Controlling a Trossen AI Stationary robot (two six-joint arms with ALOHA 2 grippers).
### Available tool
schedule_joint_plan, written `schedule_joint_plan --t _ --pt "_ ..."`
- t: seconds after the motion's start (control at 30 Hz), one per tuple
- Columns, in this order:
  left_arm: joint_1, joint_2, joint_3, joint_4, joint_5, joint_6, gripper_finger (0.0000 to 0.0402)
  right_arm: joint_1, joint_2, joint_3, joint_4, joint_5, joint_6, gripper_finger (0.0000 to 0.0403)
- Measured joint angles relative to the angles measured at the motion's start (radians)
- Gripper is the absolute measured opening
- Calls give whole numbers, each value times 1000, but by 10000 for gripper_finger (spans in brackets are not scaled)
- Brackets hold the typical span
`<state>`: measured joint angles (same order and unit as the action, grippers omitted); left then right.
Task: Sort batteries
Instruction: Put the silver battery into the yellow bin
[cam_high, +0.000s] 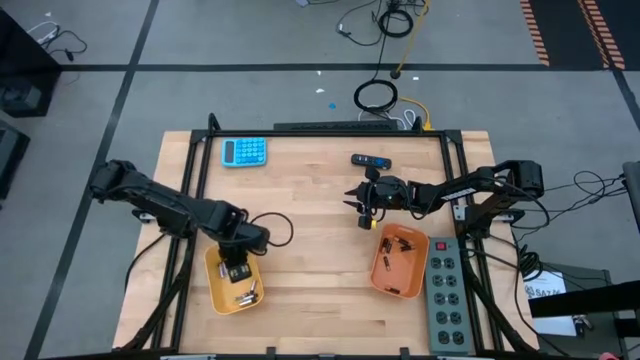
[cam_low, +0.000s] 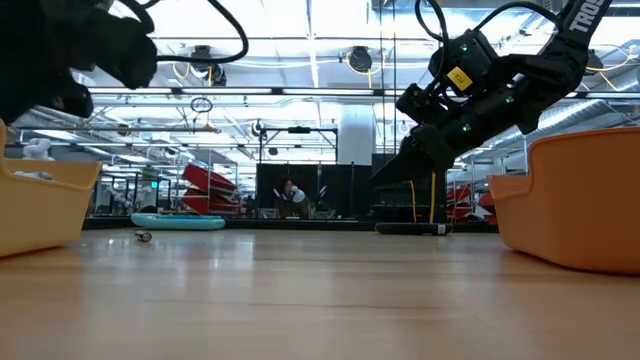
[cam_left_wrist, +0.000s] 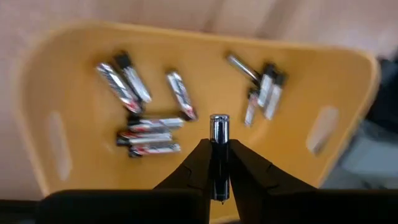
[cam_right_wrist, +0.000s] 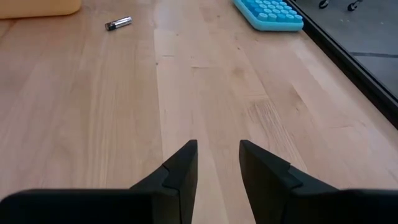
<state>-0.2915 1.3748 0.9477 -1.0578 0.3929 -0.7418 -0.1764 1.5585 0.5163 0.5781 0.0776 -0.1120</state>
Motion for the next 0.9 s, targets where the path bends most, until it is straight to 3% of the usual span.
schedule_joint_plan --t 0.1,0.5,0.63,0.77,0.9 --pt "8 2 -4 -3 -54 -13 65 0 0 0 0 0 0 109" --pt "31 2 6 2 -54 9 78 0 0 0 1 -1 -1 109" --pt "46 1 19 103 -133 128 79 0 0 0 8 -1 -2 109" --pt "48 1 19 256 -197 351 79 0 0 0 11 -1 -1 109" --pt "48 1 17 347 -355 481 79 0 0 0 11 -1 -2 109"
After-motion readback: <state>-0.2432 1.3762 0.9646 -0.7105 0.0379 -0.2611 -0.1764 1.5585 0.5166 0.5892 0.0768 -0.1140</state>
